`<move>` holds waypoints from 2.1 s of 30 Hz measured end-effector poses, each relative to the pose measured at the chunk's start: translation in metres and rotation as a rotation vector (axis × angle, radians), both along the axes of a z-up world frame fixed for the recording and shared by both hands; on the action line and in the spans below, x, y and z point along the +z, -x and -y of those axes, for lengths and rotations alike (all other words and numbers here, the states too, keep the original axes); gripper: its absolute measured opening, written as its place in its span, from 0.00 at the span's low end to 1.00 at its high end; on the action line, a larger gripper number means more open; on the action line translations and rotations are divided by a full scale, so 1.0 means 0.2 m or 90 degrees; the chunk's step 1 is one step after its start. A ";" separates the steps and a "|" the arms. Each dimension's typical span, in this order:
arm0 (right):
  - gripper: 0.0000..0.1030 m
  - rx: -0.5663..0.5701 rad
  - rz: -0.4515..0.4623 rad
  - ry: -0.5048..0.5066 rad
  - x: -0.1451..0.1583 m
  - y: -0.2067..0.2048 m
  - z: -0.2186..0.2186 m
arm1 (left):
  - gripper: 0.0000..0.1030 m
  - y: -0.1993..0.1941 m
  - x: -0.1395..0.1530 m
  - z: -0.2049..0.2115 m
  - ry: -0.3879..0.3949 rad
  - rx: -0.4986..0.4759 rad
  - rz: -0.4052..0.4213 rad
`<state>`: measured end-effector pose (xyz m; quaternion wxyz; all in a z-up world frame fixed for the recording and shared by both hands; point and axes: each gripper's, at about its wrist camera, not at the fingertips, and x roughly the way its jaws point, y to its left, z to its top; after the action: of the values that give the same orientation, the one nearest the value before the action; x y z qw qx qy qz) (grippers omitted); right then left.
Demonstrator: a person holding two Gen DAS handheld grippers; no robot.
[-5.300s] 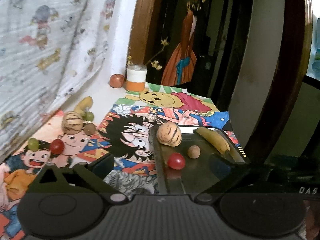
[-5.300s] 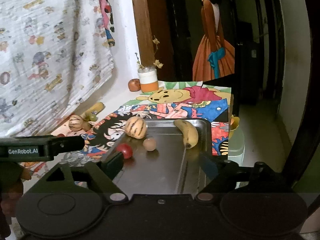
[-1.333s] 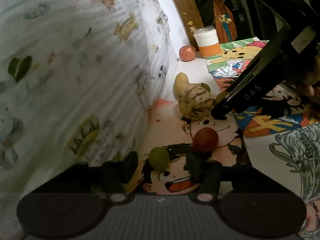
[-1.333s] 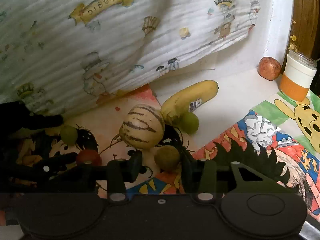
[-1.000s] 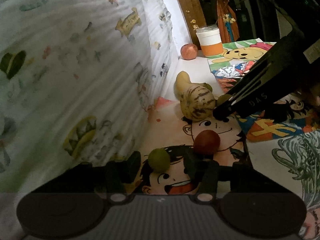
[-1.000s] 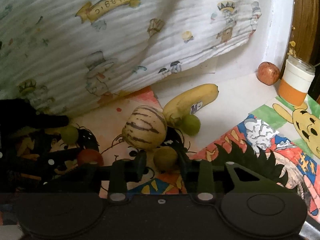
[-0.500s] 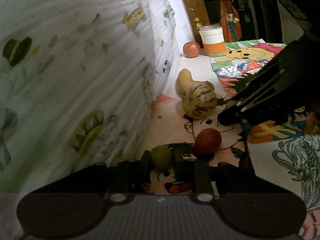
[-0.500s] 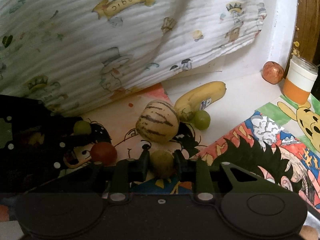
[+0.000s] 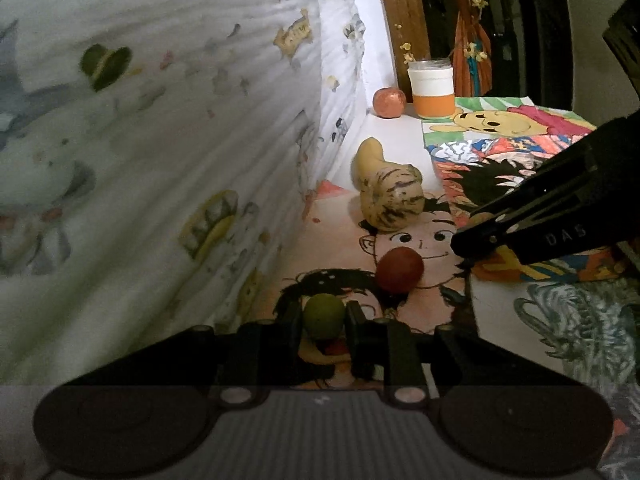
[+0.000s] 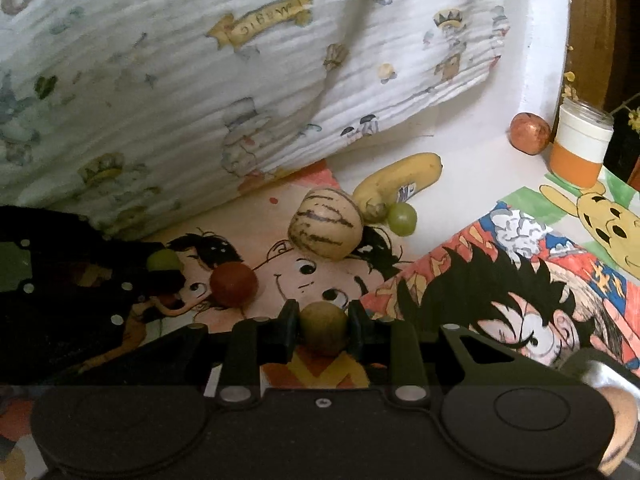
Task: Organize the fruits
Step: 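Grasp a green grape with the left tool while the right tool grasps a small brown fruit, then carry the grape in the left tool while the right tool carries the brown fruit to the tray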
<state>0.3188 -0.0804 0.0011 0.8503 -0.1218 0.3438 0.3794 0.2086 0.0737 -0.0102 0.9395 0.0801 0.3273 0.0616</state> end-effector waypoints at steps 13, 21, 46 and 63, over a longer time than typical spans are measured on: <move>0.28 -0.041 0.029 -0.053 0.15 0.24 0.26 | 0.25 0.11 0.08 0.16 0.056 -0.023 0.016; 0.28 -0.113 0.055 -0.074 0.22 0.38 0.59 | 0.25 0.12 0.13 0.39 0.084 -0.070 0.030; 0.28 -0.253 0.051 -0.068 0.02 0.51 1.28 | 0.25 0.03 0.04 1.08 0.080 -0.230 -0.018; 0.28 -0.285 0.078 -0.050 -0.02 0.44 1.31 | 0.25 -0.03 -0.01 1.14 0.071 -0.231 -0.039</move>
<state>0.2313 -0.3431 -0.0029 0.9366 -0.0324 0.2950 0.1861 0.2137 -0.1536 -0.0121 0.9278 0.0877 0.3387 -0.1298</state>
